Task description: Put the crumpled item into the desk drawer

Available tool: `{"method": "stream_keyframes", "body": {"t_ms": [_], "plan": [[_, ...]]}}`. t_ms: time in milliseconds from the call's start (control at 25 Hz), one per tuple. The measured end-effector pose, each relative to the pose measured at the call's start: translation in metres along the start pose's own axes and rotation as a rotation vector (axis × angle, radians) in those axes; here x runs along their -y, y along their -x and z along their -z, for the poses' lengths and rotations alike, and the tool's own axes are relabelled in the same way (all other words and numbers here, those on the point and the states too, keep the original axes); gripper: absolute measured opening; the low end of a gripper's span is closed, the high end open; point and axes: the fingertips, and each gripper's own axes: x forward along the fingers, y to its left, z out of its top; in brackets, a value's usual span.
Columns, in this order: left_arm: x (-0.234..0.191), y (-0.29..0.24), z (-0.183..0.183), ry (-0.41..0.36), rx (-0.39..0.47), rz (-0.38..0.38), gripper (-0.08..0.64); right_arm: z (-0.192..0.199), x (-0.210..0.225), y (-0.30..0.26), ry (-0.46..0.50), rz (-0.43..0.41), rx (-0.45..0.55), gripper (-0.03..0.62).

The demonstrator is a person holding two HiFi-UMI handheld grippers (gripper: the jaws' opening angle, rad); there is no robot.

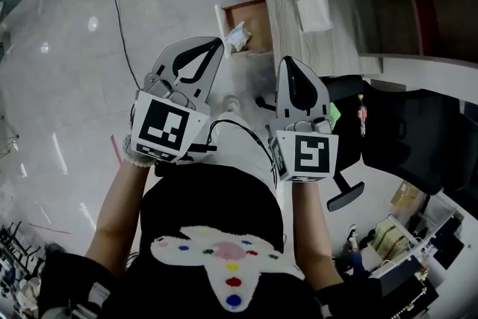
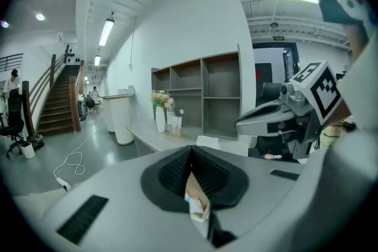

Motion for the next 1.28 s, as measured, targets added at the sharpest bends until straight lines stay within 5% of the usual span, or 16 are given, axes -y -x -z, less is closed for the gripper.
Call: {"method": "stream_keyframes", "body": {"t_ms": [440,1280], "plan": [[0.004,0.019,-0.029,-0.037,0.053,0.004,0.012,-0.026,-0.012,0.013,0.009,-0.025,0.033,0.005],[-0.010,0.038,-0.036,0.007,0.078,-0.017,0.012,-0.031,-0.009,0.019,0.047,-0.001,0.020,0.005]]}}
